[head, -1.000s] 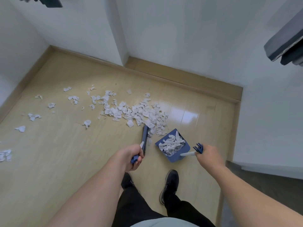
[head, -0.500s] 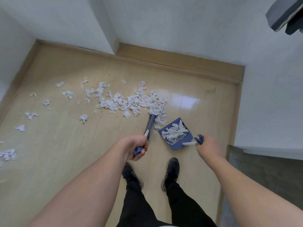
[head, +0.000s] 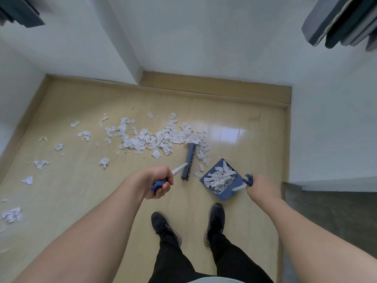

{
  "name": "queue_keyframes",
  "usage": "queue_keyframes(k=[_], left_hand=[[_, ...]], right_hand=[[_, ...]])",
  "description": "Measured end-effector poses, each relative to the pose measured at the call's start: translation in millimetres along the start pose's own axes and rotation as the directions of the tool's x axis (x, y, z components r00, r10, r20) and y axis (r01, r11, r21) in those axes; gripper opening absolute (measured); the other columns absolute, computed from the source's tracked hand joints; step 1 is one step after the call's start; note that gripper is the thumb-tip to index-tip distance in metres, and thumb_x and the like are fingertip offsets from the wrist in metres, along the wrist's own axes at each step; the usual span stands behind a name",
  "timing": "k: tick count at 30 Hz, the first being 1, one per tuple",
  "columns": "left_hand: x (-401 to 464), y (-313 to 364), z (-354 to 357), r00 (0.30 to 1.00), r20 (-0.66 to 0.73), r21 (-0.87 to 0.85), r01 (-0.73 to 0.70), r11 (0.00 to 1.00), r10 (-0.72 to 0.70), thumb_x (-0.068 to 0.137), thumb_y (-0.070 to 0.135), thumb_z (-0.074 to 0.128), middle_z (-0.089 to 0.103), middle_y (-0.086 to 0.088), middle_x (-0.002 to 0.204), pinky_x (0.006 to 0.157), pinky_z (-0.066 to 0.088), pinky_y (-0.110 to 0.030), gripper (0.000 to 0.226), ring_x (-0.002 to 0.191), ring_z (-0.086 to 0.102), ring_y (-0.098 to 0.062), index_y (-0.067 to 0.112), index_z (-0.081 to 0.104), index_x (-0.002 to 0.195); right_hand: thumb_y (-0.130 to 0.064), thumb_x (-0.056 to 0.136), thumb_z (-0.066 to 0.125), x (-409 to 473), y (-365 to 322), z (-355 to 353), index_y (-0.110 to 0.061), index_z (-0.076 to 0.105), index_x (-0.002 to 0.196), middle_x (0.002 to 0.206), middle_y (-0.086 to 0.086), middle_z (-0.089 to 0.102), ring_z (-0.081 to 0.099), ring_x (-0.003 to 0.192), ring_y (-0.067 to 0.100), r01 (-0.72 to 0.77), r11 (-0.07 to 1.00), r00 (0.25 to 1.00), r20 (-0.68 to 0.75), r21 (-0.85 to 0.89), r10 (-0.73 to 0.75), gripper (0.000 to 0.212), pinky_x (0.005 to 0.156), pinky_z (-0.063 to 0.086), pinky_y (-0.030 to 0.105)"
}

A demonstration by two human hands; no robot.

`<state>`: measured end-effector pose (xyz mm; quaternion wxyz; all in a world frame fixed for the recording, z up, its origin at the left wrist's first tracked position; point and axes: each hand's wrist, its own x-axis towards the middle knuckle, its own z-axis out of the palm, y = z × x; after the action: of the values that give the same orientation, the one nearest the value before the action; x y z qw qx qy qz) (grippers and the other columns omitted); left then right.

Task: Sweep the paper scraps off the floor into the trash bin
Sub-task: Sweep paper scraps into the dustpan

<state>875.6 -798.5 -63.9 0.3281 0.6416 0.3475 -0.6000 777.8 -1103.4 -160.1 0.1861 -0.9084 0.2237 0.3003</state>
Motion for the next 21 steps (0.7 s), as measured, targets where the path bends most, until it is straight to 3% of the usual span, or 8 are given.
queue_keyframes(k=[2,6,11,16,21], left_hand=[[7,7,7,0.998,-0.065,0.086,-0.019,0.996,0.025,0.085,0.008,0.045,0.044,-0.001,0.053,0.036,0.029,-0.015,0.006,0.036,0.038,-0.009,0.008,0.045,0.091],[29,16,29,0.988,-0.148,0.246,-0.016,0.969,0.054,0.086,0.006,0.045,0.045,-0.003,0.056,0.038,0.032,-0.015,0.012,0.038,0.039,-0.01,0.007,0.048,0.097],[38,18,53,0.993,-0.115,0.362,0.015,0.932,0.029,0.085,0.004,0.044,0.043,-0.005,0.057,0.036,0.03,-0.014,0.007,0.031,0.037,-0.011,0.007,0.046,0.092],[11,22,38,0.998,-0.058,0.423,0.027,0.906,-0.003,0.086,0.01,0.049,0.044,-0.003,0.055,0.043,0.028,-0.021,0.011,0.045,0.035,-0.013,0.006,0.047,0.096],[-16,41,23,0.996,-0.09,0.507,0.04,0.861,0.007,0.085,0.012,0.05,0.044,-0.003,0.054,0.042,0.028,-0.02,0.011,0.045,0.036,-0.014,0.005,0.047,0.094]], right_hand=[[-0.015,0.083,0.05,-1,3,3,-0.023,0.053,0.081,0.082,0.005,0.064,0.057,0.071,0.025,-0.018,1.0,1.0,-0.009,0.015,0.018,0.008,0.053,0.038,0.027],[-0.019,0.084,0.054,0,7,14,-0.019,0.059,0.088,0.081,0.004,0.062,0.061,0.076,0.026,-0.077,0.993,0.996,-0.026,0.088,0.08,0.006,0.062,0.048,0.031],[-0.019,0.089,0.051,2,-5,19,-0.018,0.059,0.09,0.087,0.006,0.063,0.057,0.075,0.027,-0.053,0.997,0.995,-0.076,0.06,0.058,0.008,0.056,0.037,0.027],[-0.02,0.088,0.053,6,-1,3,-0.015,0.061,0.097,0.084,0.003,0.058,0.058,0.075,0.026,-0.08,0.994,0.994,-0.065,0.073,0.084,0.013,0.058,0.04,0.026],[-0.022,0.089,0.054,-4,7,0,-0.015,0.061,0.103,0.098,0.008,0.065,0.062,0.085,0.028,-0.074,0.989,0.996,-0.04,0.13,0.08,0.017,0.062,0.041,0.027]])
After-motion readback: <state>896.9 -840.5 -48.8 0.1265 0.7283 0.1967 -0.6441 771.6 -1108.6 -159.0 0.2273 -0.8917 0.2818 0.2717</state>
